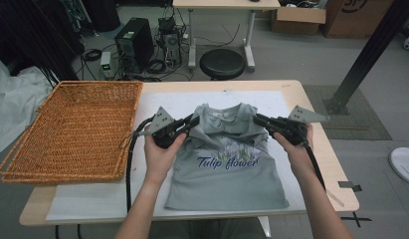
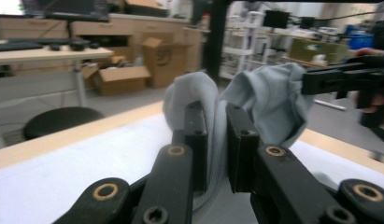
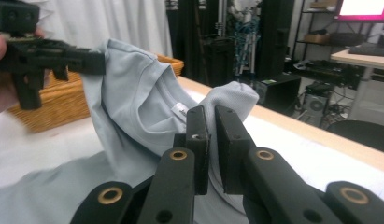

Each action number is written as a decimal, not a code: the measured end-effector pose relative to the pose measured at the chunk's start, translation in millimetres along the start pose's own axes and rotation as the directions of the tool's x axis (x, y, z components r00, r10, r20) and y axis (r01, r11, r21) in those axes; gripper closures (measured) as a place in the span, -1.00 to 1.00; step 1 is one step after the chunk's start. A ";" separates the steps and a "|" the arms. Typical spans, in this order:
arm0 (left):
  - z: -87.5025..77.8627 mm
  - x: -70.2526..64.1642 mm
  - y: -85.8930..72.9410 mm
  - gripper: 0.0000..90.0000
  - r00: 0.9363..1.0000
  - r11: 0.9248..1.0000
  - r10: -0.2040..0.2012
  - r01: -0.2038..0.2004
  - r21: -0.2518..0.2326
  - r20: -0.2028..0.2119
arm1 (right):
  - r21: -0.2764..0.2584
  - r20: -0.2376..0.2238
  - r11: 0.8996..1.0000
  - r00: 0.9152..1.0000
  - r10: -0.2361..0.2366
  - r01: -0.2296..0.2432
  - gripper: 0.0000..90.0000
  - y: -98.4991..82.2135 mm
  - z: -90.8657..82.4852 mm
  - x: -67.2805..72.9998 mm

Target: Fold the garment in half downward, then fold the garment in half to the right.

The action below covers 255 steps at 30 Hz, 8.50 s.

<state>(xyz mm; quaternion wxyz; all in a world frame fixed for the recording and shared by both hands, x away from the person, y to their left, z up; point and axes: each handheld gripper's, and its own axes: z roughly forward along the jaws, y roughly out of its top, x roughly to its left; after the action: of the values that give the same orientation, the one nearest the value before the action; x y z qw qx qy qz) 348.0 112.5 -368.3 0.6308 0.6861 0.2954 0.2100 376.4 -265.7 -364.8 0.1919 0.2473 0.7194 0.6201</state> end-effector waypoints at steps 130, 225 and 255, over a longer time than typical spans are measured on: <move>31.5 76.5 -66.5 0.81 0.923 0.949 -0.057 0.168 0.266 -0.380 | 0.275 0.128 0.933 0.971 0.204 -0.232 0.71 -71.9 36.6 -71.3; -6.0 43.7 -75.4 -0.78 0.795 0.871 -0.298 0.453 0.190 -0.528 | 0.000 0.419 0.968 0.879 0.227 -0.250 -0.51 -70.0 -51.0 -30.4; 1.4 36.4 -66.9 0.84 0.832 0.839 -0.346 0.481 0.255 -0.433 | 0.007 0.397 0.970 0.891 0.219 -0.241 -0.43 -70.5 -48.8 -31.3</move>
<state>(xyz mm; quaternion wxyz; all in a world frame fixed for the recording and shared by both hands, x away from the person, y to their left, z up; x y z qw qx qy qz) 366.4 137.8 -437.7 0.4602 0.6538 0.5852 0.1348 364.8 -330.9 -427.6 0.2507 0.4554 0.6490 0.5554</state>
